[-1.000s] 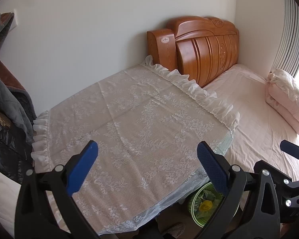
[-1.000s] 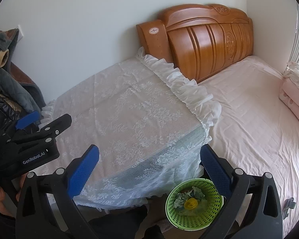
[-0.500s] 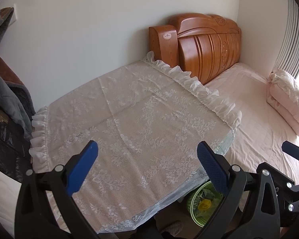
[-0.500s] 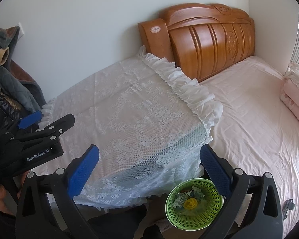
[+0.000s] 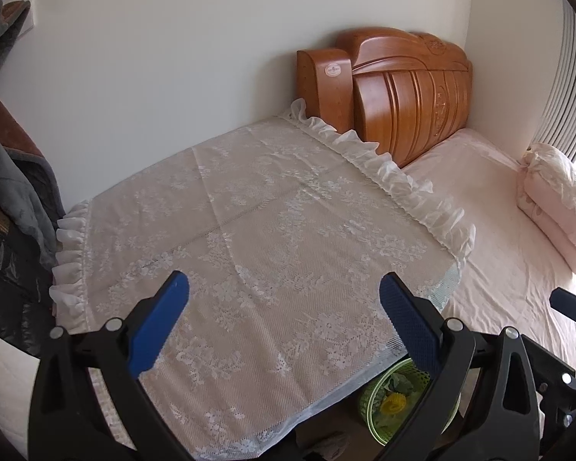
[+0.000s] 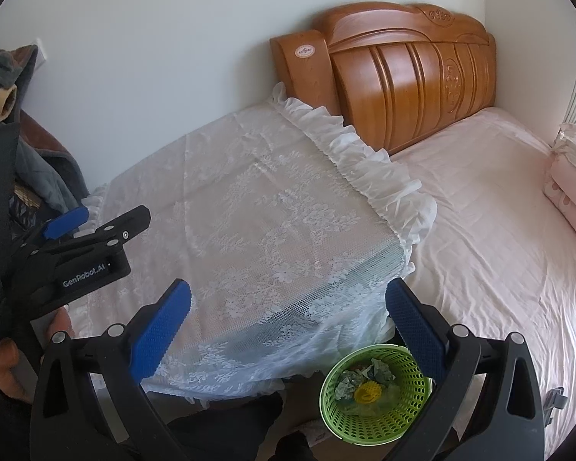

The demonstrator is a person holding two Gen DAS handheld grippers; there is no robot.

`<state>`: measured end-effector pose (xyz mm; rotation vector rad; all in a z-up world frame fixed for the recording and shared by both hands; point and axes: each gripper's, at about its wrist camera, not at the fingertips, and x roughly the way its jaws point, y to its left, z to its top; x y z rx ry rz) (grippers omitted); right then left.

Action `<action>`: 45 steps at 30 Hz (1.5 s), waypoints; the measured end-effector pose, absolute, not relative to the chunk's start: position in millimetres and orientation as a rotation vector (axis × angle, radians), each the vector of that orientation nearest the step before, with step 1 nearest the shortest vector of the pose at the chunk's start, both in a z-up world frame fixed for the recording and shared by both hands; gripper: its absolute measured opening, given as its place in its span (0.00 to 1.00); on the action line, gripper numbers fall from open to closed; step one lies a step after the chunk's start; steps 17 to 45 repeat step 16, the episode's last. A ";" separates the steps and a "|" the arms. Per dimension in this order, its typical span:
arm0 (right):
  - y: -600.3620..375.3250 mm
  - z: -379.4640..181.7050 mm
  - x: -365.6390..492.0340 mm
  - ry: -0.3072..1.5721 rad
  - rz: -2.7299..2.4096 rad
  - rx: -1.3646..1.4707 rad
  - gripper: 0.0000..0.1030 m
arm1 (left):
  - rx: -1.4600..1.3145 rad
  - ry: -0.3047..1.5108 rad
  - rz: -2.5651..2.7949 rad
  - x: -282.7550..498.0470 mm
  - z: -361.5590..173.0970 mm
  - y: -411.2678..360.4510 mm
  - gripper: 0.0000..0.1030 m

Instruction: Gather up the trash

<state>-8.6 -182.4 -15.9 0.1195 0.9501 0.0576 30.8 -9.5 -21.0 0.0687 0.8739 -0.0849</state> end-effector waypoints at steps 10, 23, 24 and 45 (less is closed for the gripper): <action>-179.6 -18.7 -1.5 0.961 0.060 0.123 0.98 | 0.082 0.872 -0.101 40.4 -25.3 -11.2 0.93; -176.9 -19.6 2.8 0.965 0.061 0.119 0.98 | 0.068 0.901 -0.117 45.9 -28.8 -10.4 0.92; -176.9 -19.6 2.8 0.965 0.061 0.119 0.98 | 0.068 0.901 -0.117 45.9 -28.8 -10.4 0.92; -176.9 -19.6 2.8 0.965 0.061 0.119 0.98 | 0.068 0.901 -0.117 45.9 -28.8 -10.4 0.92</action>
